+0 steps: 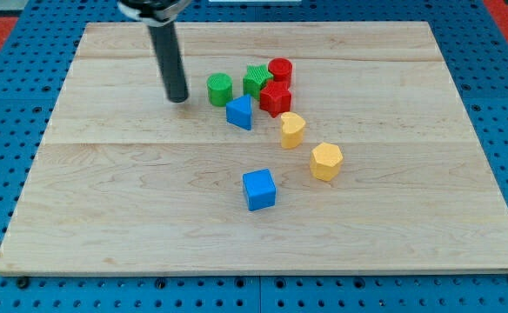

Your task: Form a group with yellow and blue blocks

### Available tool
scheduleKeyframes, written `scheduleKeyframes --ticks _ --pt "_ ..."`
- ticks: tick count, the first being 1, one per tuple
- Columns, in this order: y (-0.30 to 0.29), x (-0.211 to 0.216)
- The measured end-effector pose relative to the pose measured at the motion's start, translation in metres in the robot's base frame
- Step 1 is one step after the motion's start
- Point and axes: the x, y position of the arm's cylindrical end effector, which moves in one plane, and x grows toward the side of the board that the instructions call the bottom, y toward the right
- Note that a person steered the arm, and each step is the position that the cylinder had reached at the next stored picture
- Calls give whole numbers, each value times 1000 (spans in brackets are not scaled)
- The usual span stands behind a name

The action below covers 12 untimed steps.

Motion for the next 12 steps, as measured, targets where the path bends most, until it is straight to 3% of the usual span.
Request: scheduleKeyframes --ticks 1,2,4,8,9,10,12 --pt "68 2" --pt "57 6" --pt "90 102" --pt "72 93" --pt "34 56" --pt "38 22" --pt "122 38"
